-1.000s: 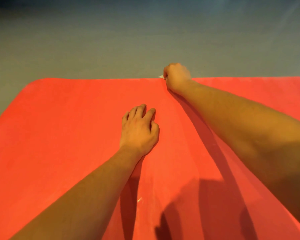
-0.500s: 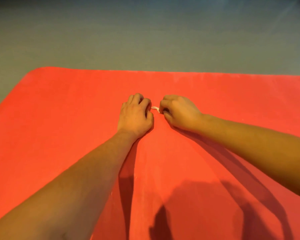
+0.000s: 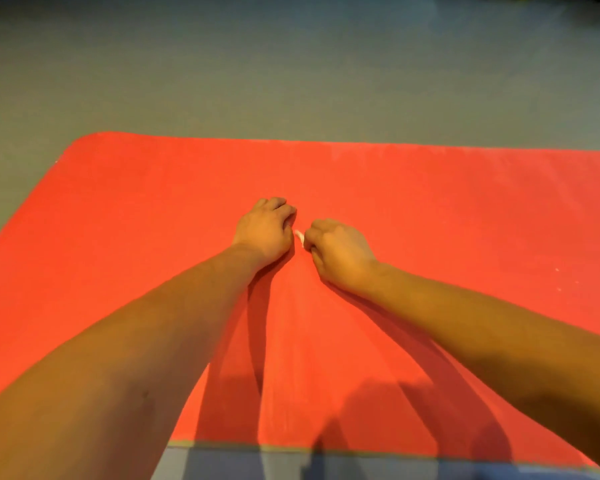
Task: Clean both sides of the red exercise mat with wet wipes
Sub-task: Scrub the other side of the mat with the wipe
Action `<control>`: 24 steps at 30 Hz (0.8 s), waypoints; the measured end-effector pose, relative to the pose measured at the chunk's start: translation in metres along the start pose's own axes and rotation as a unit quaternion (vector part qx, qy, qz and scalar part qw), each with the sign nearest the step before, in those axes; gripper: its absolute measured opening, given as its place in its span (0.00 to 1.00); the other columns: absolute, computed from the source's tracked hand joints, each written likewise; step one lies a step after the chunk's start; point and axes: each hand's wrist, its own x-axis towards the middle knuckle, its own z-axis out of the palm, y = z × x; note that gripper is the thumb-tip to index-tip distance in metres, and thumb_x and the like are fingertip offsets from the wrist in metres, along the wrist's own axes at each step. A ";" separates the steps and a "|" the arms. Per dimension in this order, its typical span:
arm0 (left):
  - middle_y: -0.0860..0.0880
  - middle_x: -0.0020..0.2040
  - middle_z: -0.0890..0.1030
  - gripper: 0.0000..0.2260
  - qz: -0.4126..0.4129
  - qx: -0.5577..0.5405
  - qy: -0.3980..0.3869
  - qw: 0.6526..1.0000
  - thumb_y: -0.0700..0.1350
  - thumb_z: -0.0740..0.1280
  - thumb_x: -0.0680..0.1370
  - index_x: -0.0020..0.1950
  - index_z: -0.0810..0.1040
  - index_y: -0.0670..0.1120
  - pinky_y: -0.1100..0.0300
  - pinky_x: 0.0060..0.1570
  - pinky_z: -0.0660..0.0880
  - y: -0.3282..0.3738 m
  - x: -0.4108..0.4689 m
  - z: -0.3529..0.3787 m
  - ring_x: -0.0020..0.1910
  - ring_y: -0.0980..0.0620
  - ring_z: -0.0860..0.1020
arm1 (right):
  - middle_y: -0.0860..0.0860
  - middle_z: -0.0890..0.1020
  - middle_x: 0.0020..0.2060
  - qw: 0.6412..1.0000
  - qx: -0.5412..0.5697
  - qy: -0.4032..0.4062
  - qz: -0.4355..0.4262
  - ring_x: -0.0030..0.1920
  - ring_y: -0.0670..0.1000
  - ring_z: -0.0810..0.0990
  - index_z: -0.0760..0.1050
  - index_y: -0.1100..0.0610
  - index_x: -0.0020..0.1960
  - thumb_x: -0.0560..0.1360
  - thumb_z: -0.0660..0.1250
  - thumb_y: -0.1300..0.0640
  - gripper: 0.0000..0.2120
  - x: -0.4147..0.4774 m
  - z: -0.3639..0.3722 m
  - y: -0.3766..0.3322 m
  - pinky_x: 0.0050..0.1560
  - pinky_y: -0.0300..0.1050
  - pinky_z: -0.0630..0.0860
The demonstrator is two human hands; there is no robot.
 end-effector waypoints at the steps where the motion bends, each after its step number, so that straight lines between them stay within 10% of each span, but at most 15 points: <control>1: 0.46 0.72 0.76 0.16 0.000 0.011 -0.034 0.999 0.45 0.64 0.81 0.67 0.81 0.49 0.49 0.66 0.72 0.002 -0.004 -0.006 0.69 0.42 0.73 | 0.51 0.78 0.43 1.000 0.007 -0.003 -0.021 0.47 0.57 0.78 0.78 0.54 0.46 0.77 0.58 0.57 0.10 -0.018 -0.002 -0.009 0.38 0.51 0.75; 7: 0.47 0.59 0.76 0.15 0.005 0.068 -0.071 0.995 0.48 0.64 0.77 0.61 0.81 0.49 0.47 0.53 0.76 0.026 -0.065 -0.018 0.59 0.43 0.75 | 0.50 0.77 0.44 0.994 0.004 -0.048 -0.101 0.46 0.55 0.77 0.77 0.53 0.46 0.76 0.61 0.57 0.06 -0.073 -0.014 -0.028 0.37 0.52 0.75; 15: 0.46 0.56 0.75 0.16 0.009 0.076 -0.077 0.994 0.45 0.65 0.74 0.60 0.79 0.47 0.46 0.49 0.76 0.042 -0.147 -0.026 0.57 0.42 0.73 | 0.53 0.81 0.46 0.994 -0.031 -0.059 0.092 0.48 0.60 0.81 0.81 0.54 0.48 0.72 0.65 0.62 0.09 -0.017 -0.014 -0.013 0.40 0.50 0.74; 24: 0.45 0.56 0.74 0.13 -0.004 0.026 -0.073 0.997 0.44 0.65 0.74 0.58 0.79 0.46 0.45 0.51 0.76 0.053 -0.194 -0.030 0.58 0.41 0.74 | 0.51 0.81 0.45 0.989 0.047 -0.124 -0.061 0.44 0.60 0.80 0.80 0.52 0.45 0.77 0.61 0.56 0.08 -0.147 -0.031 -0.095 0.38 0.50 0.72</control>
